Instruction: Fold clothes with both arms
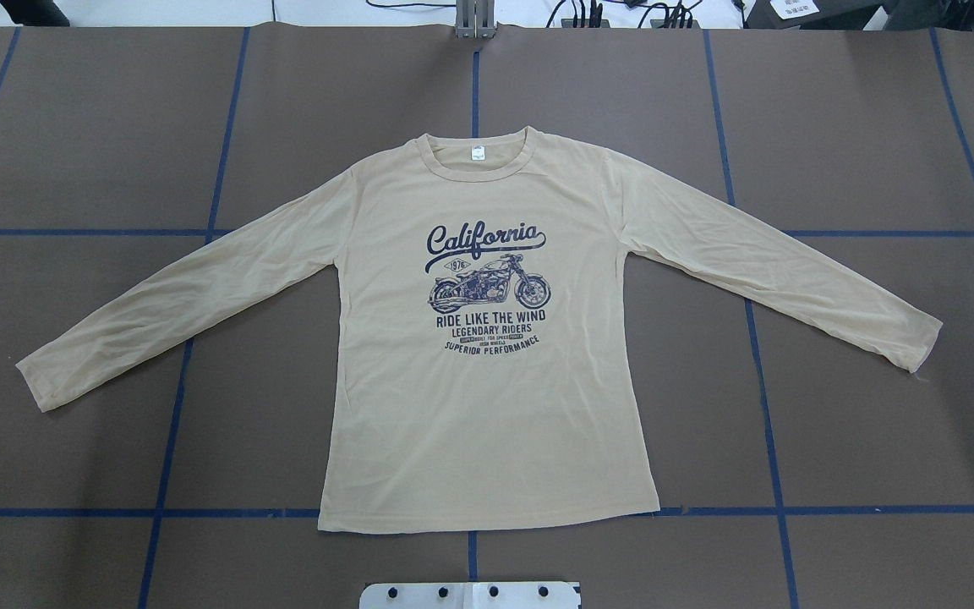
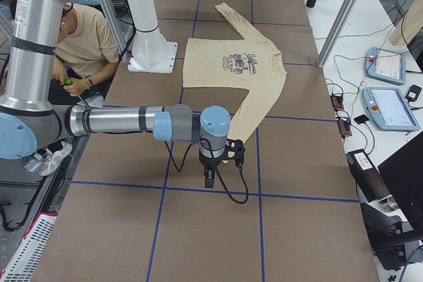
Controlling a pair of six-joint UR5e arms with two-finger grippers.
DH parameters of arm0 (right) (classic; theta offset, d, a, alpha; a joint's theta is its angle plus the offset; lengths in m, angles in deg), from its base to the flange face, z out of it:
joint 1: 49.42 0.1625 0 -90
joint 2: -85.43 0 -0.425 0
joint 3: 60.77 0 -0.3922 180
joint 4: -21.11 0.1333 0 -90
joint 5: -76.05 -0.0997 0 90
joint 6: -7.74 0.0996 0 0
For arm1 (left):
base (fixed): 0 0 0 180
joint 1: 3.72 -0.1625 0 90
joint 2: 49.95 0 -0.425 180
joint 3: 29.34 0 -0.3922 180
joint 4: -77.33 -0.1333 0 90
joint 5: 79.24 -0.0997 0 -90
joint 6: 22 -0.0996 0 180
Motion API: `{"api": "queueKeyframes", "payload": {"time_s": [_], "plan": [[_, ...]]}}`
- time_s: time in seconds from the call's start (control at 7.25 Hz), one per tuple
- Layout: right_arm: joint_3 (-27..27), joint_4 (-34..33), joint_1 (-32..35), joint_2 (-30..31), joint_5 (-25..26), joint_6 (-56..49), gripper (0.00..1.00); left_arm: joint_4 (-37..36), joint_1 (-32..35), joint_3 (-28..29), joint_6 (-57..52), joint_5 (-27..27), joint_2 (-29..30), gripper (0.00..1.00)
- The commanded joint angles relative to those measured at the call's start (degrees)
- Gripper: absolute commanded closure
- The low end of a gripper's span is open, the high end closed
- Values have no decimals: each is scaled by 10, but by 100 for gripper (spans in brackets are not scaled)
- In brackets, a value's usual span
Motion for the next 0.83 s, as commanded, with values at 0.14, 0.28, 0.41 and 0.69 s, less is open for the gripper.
{"api": "queueKeyframes", "payload": {"time_s": [0.14,0.28,0.41,0.69], "plan": [[-11,1,0,-4,1,-4,0,54,-1,-17,-7,1,-5,0],[-20,1,0,-5,-3,-2,0,56,-1,-20,-7,0,-5,0],[-22,1,-1,-5,-3,2,0,56,0,-22,-7,-1,-1,0],[-42,26,-2,-55,-4,4,0,77,1,-42,-1,-3,10,0]]}}
